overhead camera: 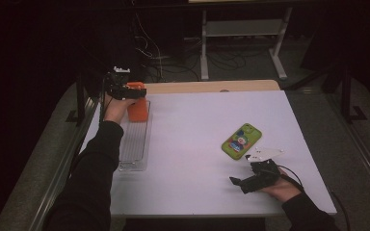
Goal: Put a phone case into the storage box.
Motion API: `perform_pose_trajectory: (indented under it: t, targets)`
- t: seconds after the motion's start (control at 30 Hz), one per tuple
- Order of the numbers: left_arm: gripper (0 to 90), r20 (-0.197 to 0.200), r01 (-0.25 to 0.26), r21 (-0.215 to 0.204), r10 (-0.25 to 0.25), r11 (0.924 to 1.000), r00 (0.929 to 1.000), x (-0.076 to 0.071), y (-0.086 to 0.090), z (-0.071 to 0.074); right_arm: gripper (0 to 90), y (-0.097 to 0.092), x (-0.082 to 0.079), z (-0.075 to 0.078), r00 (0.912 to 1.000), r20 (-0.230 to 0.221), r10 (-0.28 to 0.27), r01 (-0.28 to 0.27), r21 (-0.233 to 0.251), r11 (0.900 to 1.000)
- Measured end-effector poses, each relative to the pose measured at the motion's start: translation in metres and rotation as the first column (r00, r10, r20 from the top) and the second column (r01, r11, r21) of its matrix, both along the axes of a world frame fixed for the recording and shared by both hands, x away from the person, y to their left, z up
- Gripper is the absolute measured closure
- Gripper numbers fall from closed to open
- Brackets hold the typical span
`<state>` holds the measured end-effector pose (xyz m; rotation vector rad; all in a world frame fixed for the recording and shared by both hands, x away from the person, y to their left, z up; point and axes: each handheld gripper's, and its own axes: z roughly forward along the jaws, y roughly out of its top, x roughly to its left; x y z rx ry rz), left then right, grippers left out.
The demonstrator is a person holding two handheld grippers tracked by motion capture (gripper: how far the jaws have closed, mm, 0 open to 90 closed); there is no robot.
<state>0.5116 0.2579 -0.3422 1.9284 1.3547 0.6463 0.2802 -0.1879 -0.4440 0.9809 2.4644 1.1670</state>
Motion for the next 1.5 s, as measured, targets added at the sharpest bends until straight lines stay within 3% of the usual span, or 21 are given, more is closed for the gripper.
perform_pose_trajectory:
  t: [0.17,0.27,0.43,0.57,0.83,0.93,0.97,1.13,1.23,1.3,1.33,1.5]
  targets:
    - [1.6,-0.032,0.059,-0.006,-0.059,0.9982,0.9977,-0.015,-0.001,0.012,0.7,0.001,0.001,0.001,1.0,0.004,0.0,0.0,-0.001,1.0]
    - [1.6,-0.011,0.098,-0.017,-0.098,0.9951,0.9951,-0.027,-0.003,0.019,0.7,0.003,0.002,0.002,0.9999,0.009,0.006,-0.006,0.0,1.0]
    - [1.7,-0.005,0.192,-0.051,-0.192,0.9801,0.9813,-0.053,-0.013,0.027,0.7,0.005,0.001,0.002,1.0,0.003,-0.005,0.005,-0.001,1.0]
    - [1.7,0.008,0.269,-0.088,-0.27,0.959,0.9629,-0.074,-0.025,0.029,0.7,0.004,0.001,0.001,0.9999,0.006,-0.009,0.009,0.002,1.0]
    - [1.7,0.016,0.377,-0.12,-0.378,0.9185,0.9258,-0.109,-0.05,0.024,0.7,0.004,-0.002,0.004,0.9999,0.012,-0.007,0.007,0.012,0.9999]
    - [1.7,0.024,0.425,-0.132,-0.426,0.8955,0.9045,-0.121,-0.059,0.02,0.7,0.006,-0.002,0.006,0.9999,0.015,-0.002,0.002,0.015,0.9999]
    - [1.7,0.03,0.432,-0.14,-0.432,0.891,0.9013,-0.124,-0.062,0.019,0.7,0.006,-0.002,0.006,0.9999,0.013,0.001,-0.001,0.013,0.9999]
    - [1.7,0.036,0.491,-0.15,-0.492,0.8582,0.8701,-0.141,-0.075,0.011,0.7,0.007,-0.003,0.006,0.9998,0.019,0.007,-0.007,0.012,0.9999]
    - [1.8,0.031,0.525,-0.16,-0.528,0.8357,0.8488,-0.154,-0.084,0.0,0.7,0.006,-0.003,0.006,0.9999,0.017,0.003,-0.003,0.016,0.9999]
    - [1.8,0.019,0.538,-0.166,-0.542,0.8267,0.8399,-0.16,-0.09,-0.007,0.7,0.005,-0.003,0.006,0.9998,0.016,0.006,-0.006,0.011,0.9999]
    - [1.8,0.016,0.552,-0.152,-0.556,0.82,0.8309,-0.164,-0.093,-0.011,0.7,0.005,-0.003,0.006,0.9999,0.011,0.003,-0.004,0.014,0.9999]
    - [1.8,0.005,0.582,-0.128,-0.587,0.8028,0.8098,-0.177,-0.102,-0.021,0.7,0.002,-0.003,0.005,0.9999,0.012,-0.004,0.004,0.013,0.9999]
